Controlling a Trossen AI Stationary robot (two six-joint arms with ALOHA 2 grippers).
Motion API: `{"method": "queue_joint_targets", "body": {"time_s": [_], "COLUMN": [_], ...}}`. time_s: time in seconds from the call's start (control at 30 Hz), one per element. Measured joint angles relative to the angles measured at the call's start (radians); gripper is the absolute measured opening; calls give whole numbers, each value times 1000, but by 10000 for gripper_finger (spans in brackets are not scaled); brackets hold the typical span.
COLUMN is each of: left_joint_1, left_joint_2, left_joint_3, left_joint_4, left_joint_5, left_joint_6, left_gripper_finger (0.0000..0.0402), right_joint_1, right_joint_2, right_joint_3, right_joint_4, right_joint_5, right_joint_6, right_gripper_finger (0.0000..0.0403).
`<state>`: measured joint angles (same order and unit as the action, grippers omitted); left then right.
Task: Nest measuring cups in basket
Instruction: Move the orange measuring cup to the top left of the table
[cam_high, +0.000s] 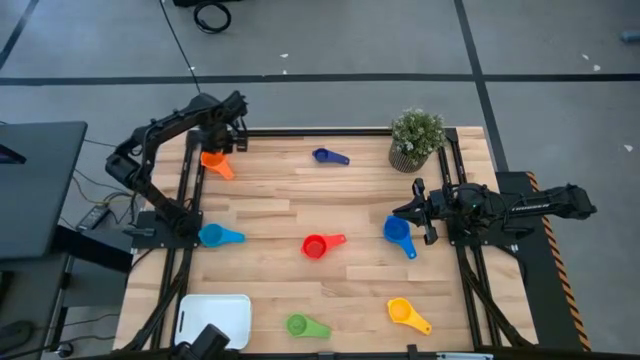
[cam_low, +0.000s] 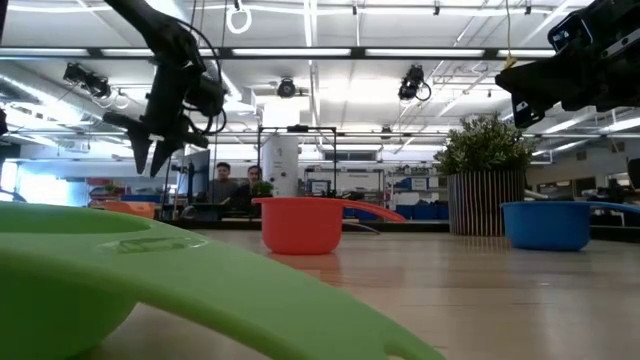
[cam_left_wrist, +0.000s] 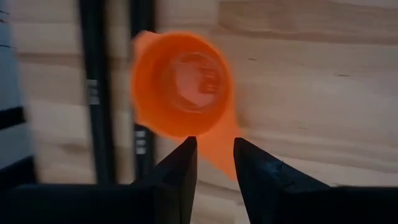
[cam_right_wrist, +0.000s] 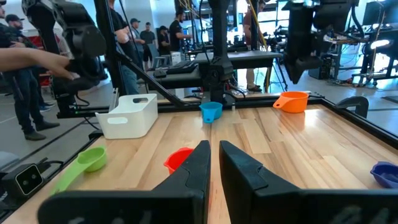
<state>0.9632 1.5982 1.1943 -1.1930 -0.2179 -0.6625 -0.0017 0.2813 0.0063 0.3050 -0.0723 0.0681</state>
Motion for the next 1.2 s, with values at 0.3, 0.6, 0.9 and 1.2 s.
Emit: {"method": "queue_joint_targets", "body": {"time_s": [0.3,0.6,0.9,1.2], "left_joint_1": [26,62,69,86], "left_joint_2": [0,0,0,0], "left_joint_3": [-39,-42,-160,-214], "left_joint_4": [132,112,216,342], "left_joint_5": [106,100,99,99], "left_joint_6": [60,-65,-105,-101], "left_gripper_finger": [114,114,114,114], "right_joint_1": [0,0,0,0], "right_joint_2": [0,0,0,0], "right_joint_3": [0,0,0,0], "right_joint_4": [0,0,0,0], "right_joint_5": [0,0,0,0], "right_joint_6": [0,0,0,0], "right_gripper_finger": [41,41,41,41]}}
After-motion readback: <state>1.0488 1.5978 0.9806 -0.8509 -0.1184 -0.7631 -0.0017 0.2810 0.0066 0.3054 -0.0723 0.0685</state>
